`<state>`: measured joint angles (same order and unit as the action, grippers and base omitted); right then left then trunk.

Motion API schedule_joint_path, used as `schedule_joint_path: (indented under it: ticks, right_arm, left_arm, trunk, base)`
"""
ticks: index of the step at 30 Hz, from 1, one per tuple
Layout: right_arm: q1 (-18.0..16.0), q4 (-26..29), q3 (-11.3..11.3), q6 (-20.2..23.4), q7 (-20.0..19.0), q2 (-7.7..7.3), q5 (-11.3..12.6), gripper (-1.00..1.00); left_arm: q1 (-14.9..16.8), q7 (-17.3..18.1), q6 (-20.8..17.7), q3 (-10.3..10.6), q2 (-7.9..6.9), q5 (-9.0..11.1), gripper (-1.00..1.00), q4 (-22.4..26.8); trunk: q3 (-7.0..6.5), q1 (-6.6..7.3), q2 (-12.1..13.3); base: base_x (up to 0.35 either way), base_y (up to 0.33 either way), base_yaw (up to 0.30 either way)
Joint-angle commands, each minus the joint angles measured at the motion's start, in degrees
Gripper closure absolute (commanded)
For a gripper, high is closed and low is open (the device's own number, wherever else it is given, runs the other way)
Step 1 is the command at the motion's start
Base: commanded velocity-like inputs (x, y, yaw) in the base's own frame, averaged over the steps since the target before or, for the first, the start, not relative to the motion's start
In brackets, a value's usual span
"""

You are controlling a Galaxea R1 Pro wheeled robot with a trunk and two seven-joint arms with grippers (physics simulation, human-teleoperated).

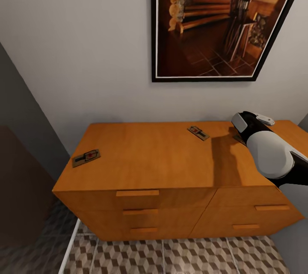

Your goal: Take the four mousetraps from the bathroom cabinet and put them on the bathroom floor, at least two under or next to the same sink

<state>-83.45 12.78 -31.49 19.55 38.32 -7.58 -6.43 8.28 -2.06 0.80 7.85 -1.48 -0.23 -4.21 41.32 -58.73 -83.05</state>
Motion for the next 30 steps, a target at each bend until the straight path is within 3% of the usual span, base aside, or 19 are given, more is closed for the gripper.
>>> schedule_joint_path:
  ticks: [1,30]
  right_arm:
    - [-0.04,0.05,-0.33,0.49,0.0,0.02,-0.6,-1.0]
    - [-0.04,0.36,-0.45,0.49,-0.04,-0.62,-0.61,-1.0]
  left_arm:
    - [0.07,-0.14,0.08,0.41,0.01,-0.03,-1.0,-0.12]
    - [0.07,-0.14,0.08,0.41,0.07,-0.09,-1.0,-0.09]
  trunk:
    - [0.1,0.0,-0.03]
    - [0.27,0.0,-0.03]
  base:
    - [0.0,0.0,0.0]
    - [0.0,0.0,0.0]
